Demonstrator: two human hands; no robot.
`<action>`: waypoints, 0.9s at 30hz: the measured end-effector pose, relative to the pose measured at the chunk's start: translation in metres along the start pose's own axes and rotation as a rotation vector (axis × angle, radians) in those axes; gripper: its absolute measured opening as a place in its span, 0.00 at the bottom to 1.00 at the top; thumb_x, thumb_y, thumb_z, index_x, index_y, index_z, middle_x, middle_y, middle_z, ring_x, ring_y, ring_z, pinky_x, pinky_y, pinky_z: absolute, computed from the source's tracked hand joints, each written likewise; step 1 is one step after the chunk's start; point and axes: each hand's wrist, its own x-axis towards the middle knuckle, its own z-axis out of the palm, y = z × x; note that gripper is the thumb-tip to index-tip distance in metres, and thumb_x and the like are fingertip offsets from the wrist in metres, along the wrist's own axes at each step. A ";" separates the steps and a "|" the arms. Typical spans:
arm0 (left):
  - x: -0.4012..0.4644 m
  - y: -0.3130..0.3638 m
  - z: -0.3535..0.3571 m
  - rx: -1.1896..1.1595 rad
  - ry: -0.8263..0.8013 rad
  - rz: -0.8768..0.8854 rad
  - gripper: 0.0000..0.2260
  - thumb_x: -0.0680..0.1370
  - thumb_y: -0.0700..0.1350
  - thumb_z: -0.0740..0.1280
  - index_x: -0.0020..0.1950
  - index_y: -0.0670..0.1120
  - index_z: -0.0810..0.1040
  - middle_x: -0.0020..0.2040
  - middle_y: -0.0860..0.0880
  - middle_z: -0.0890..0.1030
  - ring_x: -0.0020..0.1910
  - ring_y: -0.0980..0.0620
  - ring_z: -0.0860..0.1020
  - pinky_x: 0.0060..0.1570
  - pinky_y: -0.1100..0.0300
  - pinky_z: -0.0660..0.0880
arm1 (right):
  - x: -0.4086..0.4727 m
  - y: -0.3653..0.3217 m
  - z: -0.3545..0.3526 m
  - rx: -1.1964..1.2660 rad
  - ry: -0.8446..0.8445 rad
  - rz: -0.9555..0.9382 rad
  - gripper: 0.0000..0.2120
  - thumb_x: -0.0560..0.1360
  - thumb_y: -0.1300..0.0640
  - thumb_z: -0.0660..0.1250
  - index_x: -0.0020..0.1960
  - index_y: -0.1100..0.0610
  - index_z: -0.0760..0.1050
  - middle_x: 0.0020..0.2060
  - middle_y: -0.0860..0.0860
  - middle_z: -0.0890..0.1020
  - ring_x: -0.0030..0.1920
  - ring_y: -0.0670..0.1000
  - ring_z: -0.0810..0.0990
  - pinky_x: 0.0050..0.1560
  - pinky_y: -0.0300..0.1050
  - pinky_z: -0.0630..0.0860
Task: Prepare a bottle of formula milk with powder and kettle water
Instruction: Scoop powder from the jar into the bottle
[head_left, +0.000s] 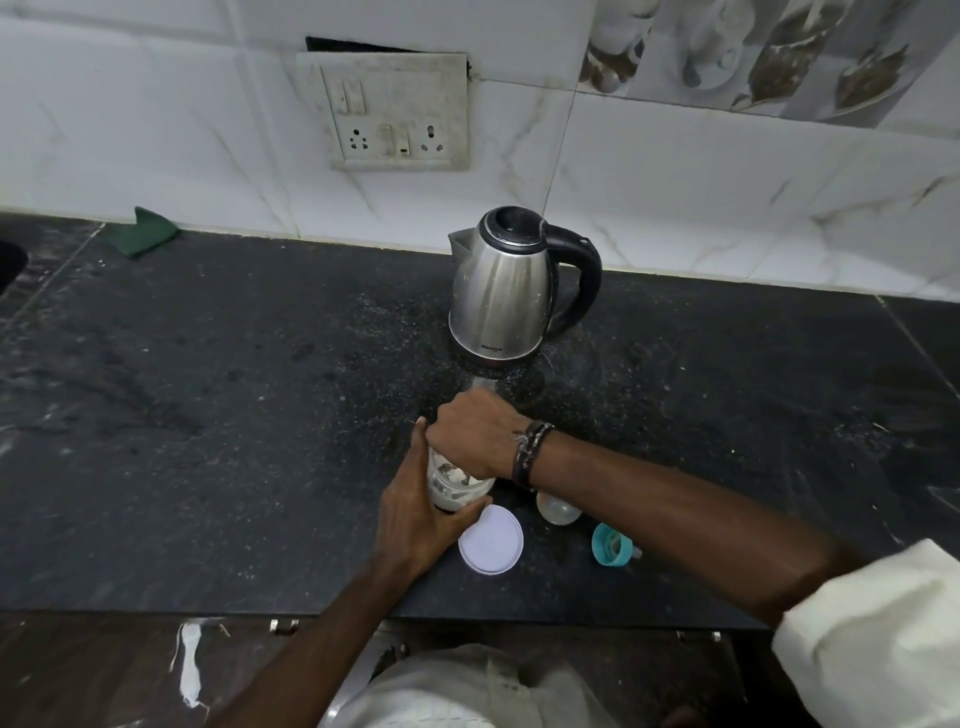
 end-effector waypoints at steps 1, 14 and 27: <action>0.000 0.001 0.000 0.007 -0.006 0.005 0.55 0.62 0.53 0.84 0.77 0.57 0.49 0.71 0.58 0.67 0.66 0.70 0.64 0.60 0.83 0.59 | -0.003 0.000 0.000 0.035 0.063 -0.015 0.08 0.77 0.61 0.63 0.47 0.58 0.82 0.44 0.55 0.85 0.44 0.59 0.85 0.35 0.46 0.69; -0.005 -0.002 0.003 -0.002 -0.015 0.084 0.52 0.63 0.58 0.80 0.78 0.58 0.51 0.74 0.51 0.71 0.68 0.66 0.69 0.63 0.78 0.63 | -0.043 0.000 0.011 0.041 0.164 0.137 0.09 0.66 0.64 0.70 0.30 0.55 0.74 0.35 0.54 0.78 0.26 0.53 0.76 0.26 0.44 0.48; -0.005 -0.007 0.005 0.008 -0.014 0.137 0.52 0.64 0.58 0.79 0.77 0.70 0.47 0.74 0.51 0.71 0.69 0.64 0.70 0.66 0.75 0.63 | -0.042 -0.009 0.015 0.035 0.189 0.097 0.19 0.54 0.66 0.78 0.23 0.53 0.69 0.19 0.51 0.73 0.22 0.52 0.73 0.23 0.40 0.55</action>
